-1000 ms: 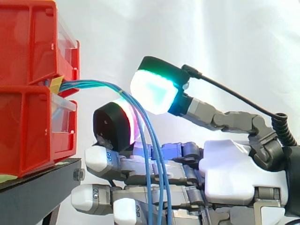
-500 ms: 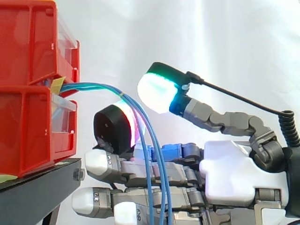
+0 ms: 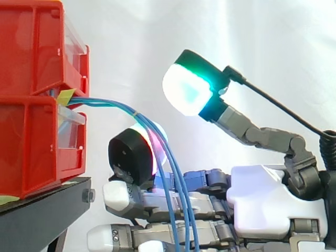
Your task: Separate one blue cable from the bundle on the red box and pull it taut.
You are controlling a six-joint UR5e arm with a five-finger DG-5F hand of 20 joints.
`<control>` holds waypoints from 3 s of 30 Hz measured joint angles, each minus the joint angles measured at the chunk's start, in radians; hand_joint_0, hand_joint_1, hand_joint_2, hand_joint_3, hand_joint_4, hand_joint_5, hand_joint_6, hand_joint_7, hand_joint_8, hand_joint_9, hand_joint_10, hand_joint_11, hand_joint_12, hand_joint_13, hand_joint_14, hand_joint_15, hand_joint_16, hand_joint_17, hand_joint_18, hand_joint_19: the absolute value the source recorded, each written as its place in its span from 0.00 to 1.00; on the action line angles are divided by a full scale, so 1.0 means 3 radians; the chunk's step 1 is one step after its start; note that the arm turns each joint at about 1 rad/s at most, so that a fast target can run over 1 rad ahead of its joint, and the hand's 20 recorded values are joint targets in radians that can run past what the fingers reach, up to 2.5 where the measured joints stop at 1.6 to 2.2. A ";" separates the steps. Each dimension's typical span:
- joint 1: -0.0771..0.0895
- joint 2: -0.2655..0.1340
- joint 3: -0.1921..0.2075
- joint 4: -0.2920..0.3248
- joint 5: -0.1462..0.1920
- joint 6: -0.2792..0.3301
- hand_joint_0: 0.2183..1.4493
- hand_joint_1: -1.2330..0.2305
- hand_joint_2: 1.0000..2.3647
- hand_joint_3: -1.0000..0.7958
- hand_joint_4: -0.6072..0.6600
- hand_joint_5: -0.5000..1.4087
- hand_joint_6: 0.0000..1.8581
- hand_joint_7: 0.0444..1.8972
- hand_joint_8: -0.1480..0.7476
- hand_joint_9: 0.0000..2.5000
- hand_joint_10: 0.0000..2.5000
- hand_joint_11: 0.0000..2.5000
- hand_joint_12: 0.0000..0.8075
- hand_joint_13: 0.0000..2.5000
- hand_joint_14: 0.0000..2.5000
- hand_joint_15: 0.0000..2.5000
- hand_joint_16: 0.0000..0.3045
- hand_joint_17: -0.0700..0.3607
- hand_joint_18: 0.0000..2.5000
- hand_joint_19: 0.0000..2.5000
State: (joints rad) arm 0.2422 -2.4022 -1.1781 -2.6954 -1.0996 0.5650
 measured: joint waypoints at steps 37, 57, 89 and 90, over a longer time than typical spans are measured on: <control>0.0029 -0.0229 0.0000 0.0314 -0.0005 0.0083 0.22 0.31 0.00 0.28 0.65 0.18 0.39 0.60 0.55 0.29 0.00 0.17 0.48 0.21 0.00 0.09 0.18 0.45 0.25 0.18; 0.0097 -0.0408 0.0000 0.0582 0.0006 0.0163 0.24 0.36 0.00 0.28 0.65 0.19 0.33 0.65 0.54 0.29 0.00 0.16 0.48 0.21 0.00 0.09 0.17 0.44 0.25 0.19; 0.0083 -0.0404 0.0264 0.0309 0.0316 -0.0109 0.22 0.41 0.00 0.28 0.68 0.19 0.27 0.61 0.55 0.29 0.00 0.16 0.49 0.20 0.00 0.09 0.18 0.45 0.24 0.19; 0.0087 -0.0404 0.0273 0.0301 0.0317 -0.0115 0.22 0.41 0.00 0.28 0.68 0.19 0.27 0.61 0.55 0.29 0.00 0.15 0.49 0.20 0.00 0.09 0.18 0.45 0.24 0.19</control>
State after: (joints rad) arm 0.2681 -2.5235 -1.0963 -2.6051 -1.0046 0.5305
